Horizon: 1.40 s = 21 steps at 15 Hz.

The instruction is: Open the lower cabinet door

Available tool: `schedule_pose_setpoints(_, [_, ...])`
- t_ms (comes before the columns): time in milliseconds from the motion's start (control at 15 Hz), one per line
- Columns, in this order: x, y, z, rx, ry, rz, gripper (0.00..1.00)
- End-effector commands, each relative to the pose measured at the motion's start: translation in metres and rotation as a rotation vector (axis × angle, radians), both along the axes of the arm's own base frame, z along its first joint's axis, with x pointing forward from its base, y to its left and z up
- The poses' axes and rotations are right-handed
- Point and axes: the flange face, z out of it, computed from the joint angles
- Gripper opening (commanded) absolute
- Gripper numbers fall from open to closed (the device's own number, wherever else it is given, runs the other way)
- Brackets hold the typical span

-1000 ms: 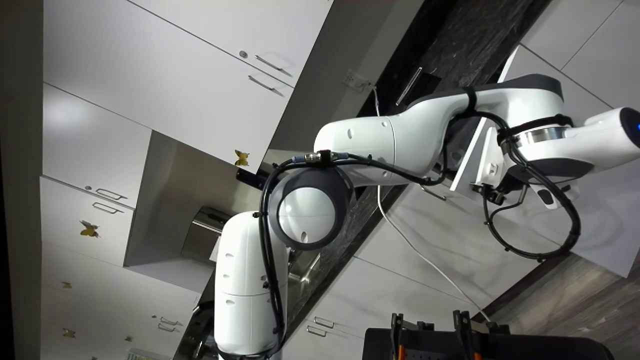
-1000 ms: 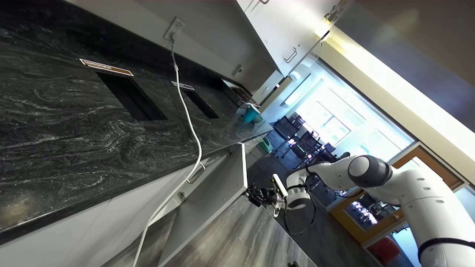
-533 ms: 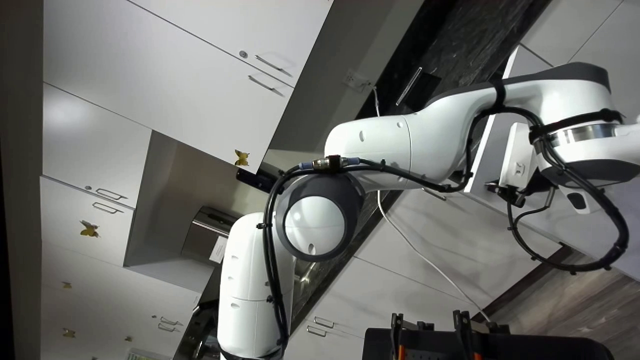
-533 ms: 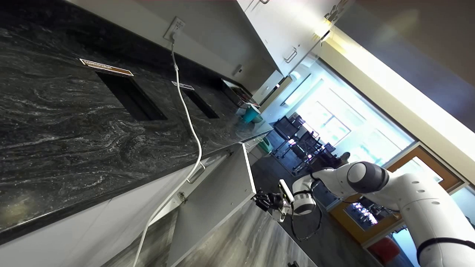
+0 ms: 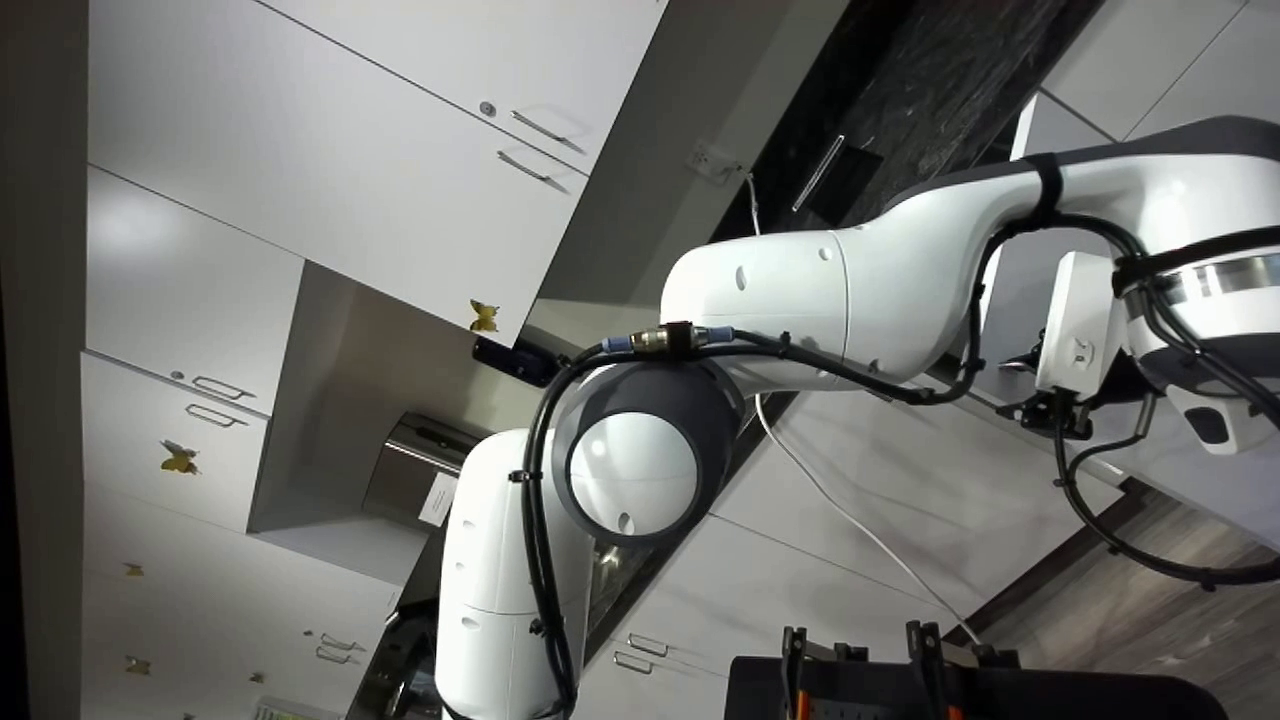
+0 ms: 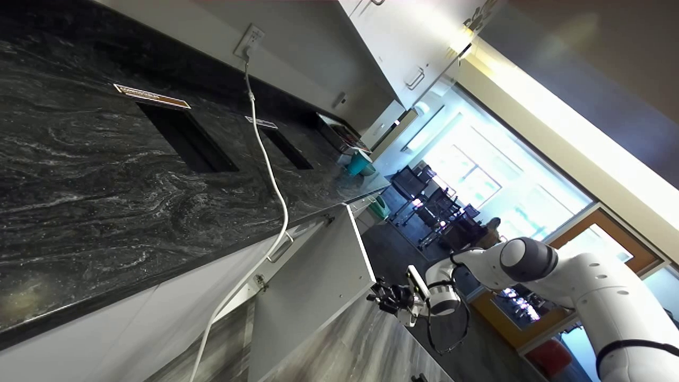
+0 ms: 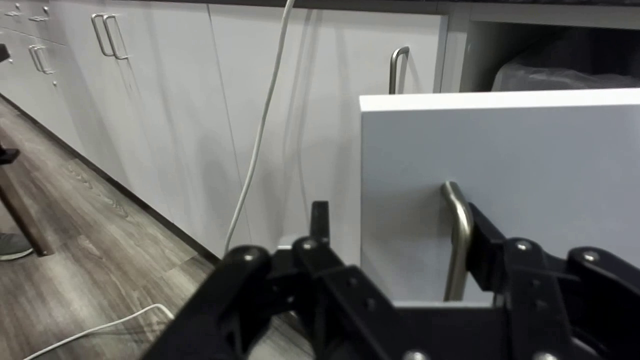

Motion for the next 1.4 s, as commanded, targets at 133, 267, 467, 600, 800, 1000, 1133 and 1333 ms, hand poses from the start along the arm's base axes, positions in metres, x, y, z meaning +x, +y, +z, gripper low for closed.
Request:
schedule_pose_setpoints(133, [-0.02, 0.009, 0.037, -0.07, 0.008, 0.035, 1.0])
schedule_pose_setpoints(267, [-0.02, 0.011, 0.041, -0.078, -0.037, 0.006, 1.0])
schedule_pose_setpoints(467, [-0.021, 0.018, 0.044, -0.079, -0.072, -0.05, 1.0])
schedule_pose_setpoints(600, [-0.028, 0.022, 0.046, -0.096, -0.077, -0.097, 1.0])
schedule_pose_setpoints(800, [-0.046, 0.032, 0.052, -0.142, -0.156, -0.212, 1.0])
schedule_pose_setpoints(1000, [-0.06, 0.038, 0.061, -0.173, -0.259, -0.342, 1.0])
schedule_pose_setpoints(1133, [-0.068, 0.041, 0.068, -0.197, -0.321, -0.431, 1.0])
schedule_pose_setpoints(1333, [-0.084, 0.053, 0.082, -0.246, -0.39, -0.52, 1.0])
